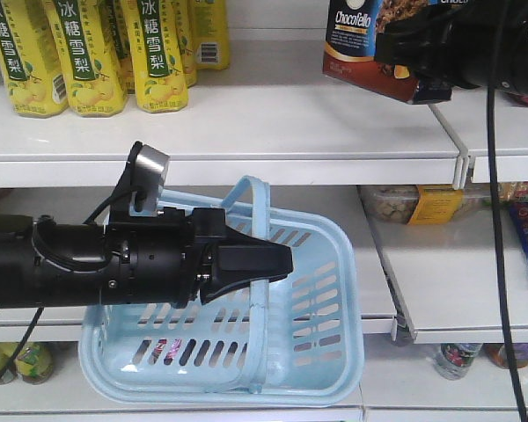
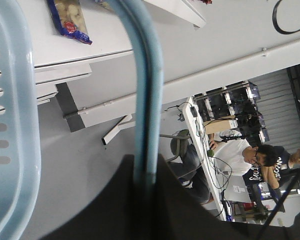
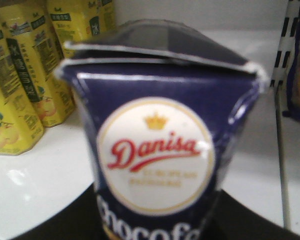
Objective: Left arm holds basket, right arm returns cookies
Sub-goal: 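Lower the box onto the upper shelf and open the right gripper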
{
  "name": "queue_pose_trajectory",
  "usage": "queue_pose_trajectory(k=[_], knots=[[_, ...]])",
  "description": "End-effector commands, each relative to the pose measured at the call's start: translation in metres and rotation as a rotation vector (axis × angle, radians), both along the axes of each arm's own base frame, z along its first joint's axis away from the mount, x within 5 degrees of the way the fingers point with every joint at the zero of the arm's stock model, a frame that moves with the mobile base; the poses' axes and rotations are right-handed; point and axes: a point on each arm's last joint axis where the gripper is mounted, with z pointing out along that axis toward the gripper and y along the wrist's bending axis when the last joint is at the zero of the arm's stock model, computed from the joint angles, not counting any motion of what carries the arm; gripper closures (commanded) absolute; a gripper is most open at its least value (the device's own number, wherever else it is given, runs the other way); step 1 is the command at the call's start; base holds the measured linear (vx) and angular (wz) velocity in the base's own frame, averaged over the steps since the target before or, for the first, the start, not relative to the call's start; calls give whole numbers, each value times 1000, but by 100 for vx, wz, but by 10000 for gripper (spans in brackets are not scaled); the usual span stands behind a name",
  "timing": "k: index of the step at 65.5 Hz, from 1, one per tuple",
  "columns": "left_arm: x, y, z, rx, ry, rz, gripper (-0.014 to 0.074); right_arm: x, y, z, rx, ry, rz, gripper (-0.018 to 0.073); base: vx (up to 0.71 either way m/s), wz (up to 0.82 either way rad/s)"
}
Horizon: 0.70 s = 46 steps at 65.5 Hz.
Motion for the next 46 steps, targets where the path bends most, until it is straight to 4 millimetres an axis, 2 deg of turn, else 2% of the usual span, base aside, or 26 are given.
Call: queue_pose_trajectory(k=[1,16,26,37,46], knots=[[-4,0,27,-122,-30,-4,603,5,-8,28,21,-220,-55,373,0,0],[-4,0,27,-122,-30,-4,603,36,-38,8,34,-192,-175,353,0,0],[-4,0,27,-122,-30,-4,603,49,-35,-6,-53,-181,-162,347,0,0],[-4,0,27,-122,-30,-4,603,66,-33,-21,-55,-187,-174,329,0,0],[-4,0,27,-122,-30,-4,603,77,-32,-32,-56,-182,-179,281,0,0]])
